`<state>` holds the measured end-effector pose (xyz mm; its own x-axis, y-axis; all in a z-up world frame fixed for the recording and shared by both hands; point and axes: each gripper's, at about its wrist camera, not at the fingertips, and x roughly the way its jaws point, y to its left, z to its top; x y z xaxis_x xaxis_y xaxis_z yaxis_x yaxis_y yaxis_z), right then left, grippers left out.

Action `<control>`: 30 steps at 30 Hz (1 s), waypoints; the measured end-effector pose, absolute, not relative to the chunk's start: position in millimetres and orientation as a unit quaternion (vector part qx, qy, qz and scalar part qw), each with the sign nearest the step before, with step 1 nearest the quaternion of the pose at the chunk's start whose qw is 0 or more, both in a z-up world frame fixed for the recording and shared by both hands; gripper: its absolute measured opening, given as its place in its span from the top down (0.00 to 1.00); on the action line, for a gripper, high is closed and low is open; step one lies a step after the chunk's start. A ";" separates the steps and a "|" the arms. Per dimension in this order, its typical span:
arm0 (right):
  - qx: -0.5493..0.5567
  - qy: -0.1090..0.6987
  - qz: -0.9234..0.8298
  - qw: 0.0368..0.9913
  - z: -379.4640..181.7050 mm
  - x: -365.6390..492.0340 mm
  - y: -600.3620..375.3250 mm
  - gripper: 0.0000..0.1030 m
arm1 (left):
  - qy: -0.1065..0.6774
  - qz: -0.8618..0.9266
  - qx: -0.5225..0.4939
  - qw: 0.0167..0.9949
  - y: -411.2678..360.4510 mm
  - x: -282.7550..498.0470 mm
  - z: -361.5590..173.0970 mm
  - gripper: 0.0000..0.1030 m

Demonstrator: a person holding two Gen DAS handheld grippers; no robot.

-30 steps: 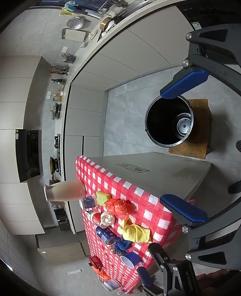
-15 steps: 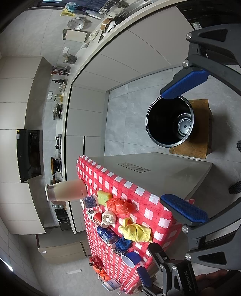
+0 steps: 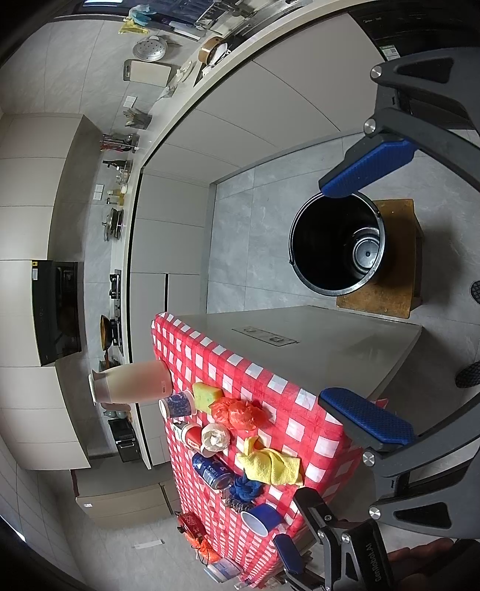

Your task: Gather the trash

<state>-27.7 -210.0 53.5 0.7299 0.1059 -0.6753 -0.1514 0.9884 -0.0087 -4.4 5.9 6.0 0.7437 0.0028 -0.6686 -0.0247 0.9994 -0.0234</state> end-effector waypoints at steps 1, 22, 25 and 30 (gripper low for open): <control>-0.032 0.361 0.069 0.930 53.7 -27.7 -210.2 0.00 | 0.357 0.008 -0.015 0.934 5.6 -4.6 6.0 0.00; -0.040 0.361 0.079 0.928 48.3 -20.3 -202.6 0.00 | 0.356 0.021 -0.021 0.934 9.6 -4.5 3.6 0.00; -0.038 0.361 0.079 0.928 48.3 -20.3 -202.8 0.00 | 0.356 0.020 -0.021 0.934 9.6 -3.9 2.9 0.00; -0.039 0.361 0.078 0.928 47.4 -19.2 -203.0 0.00 | 0.356 0.020 -0.022 0.934 9.4 -3.8 2.9 0.00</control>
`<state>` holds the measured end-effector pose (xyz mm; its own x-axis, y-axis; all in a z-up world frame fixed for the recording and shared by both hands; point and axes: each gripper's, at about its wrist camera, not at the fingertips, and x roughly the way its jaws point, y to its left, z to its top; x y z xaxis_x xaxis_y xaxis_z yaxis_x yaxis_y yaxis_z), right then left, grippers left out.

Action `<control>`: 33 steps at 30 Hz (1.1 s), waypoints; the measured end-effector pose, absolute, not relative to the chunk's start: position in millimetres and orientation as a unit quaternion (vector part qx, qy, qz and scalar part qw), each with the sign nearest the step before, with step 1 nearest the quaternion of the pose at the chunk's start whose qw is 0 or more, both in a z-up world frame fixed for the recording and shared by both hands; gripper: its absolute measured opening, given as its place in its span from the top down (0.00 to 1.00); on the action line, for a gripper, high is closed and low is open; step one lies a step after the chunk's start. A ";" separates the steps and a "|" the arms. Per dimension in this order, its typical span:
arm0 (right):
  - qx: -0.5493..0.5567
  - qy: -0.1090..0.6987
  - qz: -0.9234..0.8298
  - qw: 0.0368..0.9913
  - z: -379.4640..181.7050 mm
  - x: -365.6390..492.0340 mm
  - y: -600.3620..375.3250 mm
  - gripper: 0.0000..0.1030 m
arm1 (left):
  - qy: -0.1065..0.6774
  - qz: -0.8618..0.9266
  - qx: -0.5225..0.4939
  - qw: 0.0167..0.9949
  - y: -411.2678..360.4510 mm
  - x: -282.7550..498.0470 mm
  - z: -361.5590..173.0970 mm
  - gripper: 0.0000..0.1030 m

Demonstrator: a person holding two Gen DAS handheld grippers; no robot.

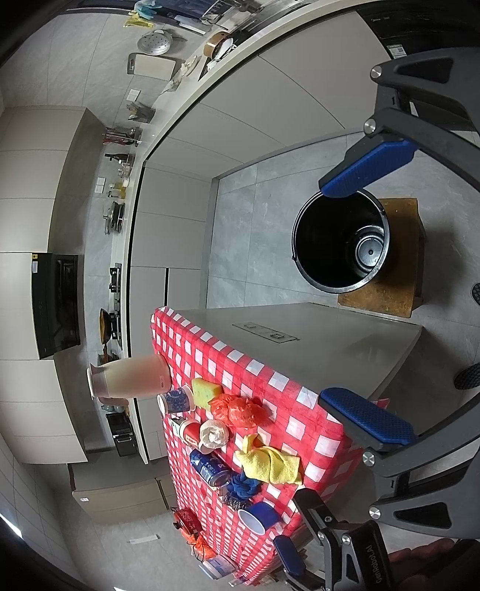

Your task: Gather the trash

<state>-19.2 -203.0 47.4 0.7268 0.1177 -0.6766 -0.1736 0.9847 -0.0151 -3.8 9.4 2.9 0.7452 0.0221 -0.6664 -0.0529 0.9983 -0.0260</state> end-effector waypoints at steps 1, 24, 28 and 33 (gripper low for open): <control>-0.038 0.361 0.078 0.928 47.7 -19.4 -203.6 0.00 | 0.356 0.020 -0.022 0.934 9.4 -4.0 3.0 0.00; -0.042 0.364 0.083 0.927 45.2 -11.7 -201.7 0.00 | 0.357 0.031 -0.029 0.933 16.7 2.5 -1.6 0.00; -0.043 0.364 0.086 0.926 45.1 -10.0 -200.3 0.00 | 0.357 0.036 -0.032 0.933 20.6 4.5 -2.9 0.00; -0.044 0.364 0.093 0.926 44.3 -5.2 -197.5 0.00 | 0.356 0.041 -0.034 0.933 23.8 5.9 -2.4 0.00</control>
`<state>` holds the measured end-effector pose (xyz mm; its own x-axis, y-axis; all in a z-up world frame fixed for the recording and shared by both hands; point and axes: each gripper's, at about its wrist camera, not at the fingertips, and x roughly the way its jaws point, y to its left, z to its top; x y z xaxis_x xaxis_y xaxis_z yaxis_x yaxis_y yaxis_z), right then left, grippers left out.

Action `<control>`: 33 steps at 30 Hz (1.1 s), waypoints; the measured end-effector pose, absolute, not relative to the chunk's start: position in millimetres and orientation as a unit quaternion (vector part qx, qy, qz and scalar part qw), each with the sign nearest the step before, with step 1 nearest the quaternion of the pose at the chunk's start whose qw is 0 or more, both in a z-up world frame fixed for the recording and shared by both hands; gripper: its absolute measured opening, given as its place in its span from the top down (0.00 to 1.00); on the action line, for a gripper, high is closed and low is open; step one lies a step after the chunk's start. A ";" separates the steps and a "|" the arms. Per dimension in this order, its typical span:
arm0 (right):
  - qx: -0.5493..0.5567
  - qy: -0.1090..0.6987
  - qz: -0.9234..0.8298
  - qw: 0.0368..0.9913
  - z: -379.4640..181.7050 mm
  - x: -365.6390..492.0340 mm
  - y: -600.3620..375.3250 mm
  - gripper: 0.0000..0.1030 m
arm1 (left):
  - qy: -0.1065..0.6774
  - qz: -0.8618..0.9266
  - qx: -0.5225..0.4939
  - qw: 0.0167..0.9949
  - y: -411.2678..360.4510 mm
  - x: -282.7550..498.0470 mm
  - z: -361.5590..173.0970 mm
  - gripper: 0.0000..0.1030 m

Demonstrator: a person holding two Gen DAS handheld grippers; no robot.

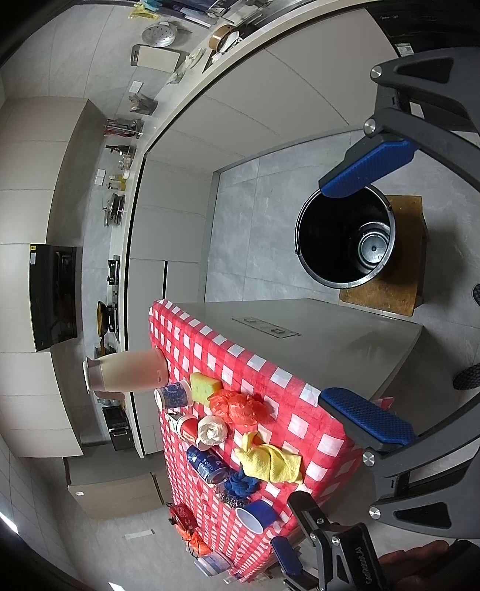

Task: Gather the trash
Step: 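Grasp the yellow cloth with the right tool while the left tool grasps the blue cup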

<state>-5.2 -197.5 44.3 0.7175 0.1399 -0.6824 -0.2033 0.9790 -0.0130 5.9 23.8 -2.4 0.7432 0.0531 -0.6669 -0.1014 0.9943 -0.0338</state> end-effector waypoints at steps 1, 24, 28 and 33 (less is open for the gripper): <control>-0.043 0.365 0.094 0.925 44.0 -4.0 -197.0 0.00 | 0.357 0.041 -0.036 0.932 24.5 6.7 -2.3 0.00; -0.065 0.368 0.140 0.917 35.1 40.1 -153.2 0.00 | 0.371 0.087 -0.060 0.922 81.0 31.5 -16.7 0.00; -0.069 0.371 0.151 0.914 32.5 50.7 -139.3 0.00 | 0.373 0.101 -0.075 0.919 98.0 35.3 -20.1 0.00; -0.075 0.373 0.168 0.910 30.0 62.7 -118.6 0.00 | 0.377 0.127 -0.085 0.914 122.1 38.5 -28.0 0.00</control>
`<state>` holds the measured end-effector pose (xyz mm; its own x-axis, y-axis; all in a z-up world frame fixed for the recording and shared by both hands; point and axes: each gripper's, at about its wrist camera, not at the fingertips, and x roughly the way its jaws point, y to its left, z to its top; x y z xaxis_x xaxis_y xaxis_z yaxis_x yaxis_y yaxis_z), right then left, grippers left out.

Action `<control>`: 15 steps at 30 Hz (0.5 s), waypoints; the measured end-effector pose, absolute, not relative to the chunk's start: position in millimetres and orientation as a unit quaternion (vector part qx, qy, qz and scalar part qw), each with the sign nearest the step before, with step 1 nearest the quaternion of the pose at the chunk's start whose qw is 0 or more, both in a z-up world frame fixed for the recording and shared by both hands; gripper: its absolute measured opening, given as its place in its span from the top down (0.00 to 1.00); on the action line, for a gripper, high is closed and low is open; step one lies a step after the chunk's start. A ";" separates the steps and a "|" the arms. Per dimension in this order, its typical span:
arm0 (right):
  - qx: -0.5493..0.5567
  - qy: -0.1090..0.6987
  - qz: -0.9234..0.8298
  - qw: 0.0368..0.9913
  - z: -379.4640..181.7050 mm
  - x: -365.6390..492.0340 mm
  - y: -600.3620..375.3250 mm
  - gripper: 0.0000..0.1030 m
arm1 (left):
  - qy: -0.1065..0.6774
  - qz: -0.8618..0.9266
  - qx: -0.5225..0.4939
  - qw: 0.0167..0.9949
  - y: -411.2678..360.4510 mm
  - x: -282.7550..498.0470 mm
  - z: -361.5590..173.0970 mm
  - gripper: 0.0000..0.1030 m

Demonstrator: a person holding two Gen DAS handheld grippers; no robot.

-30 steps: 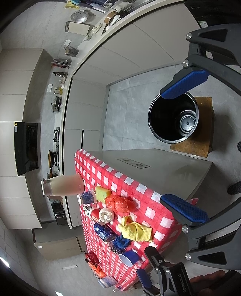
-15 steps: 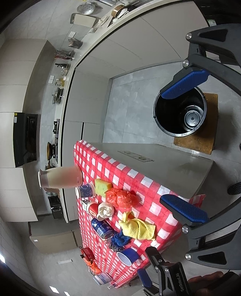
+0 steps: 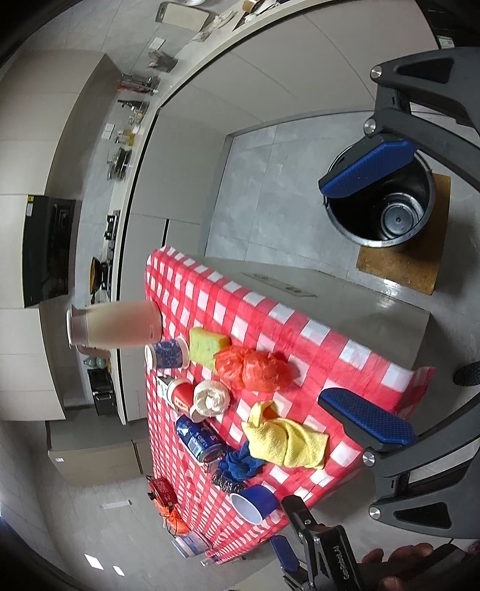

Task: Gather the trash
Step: 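Grasp the yellow cloth with the right tool while the left tool grasps the blue cup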

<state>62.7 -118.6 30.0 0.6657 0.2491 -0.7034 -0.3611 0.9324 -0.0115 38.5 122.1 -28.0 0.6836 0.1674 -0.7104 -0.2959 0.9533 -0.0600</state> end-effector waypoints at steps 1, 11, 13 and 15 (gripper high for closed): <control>-0.076 0.373 0.171 0.909 29.8 64.5 -115.2 0.00 | 0.379 0.130 -0.088 0.912 126.5 39.2 -29.7 0.00; -0.089 0.378 0.204 0.898 20.1 81.8 -67.9 0.00 | 0.393 0.141 -0.124 0.900 173.7 41.0 -47.9 0.00; -0.091 0.381 0.211 0.896 17.2 84.3 -55.2 0.00 | 0.395 0.146 -0.129 0.898 184.3 41.7 -52.0 0.00; -0.092 0.382 0.217 0.894 15.1 86.1 -44.3 0.00 | 0.397 0.154 -0.132 0.895 195.1 42.3 -55.3 0.00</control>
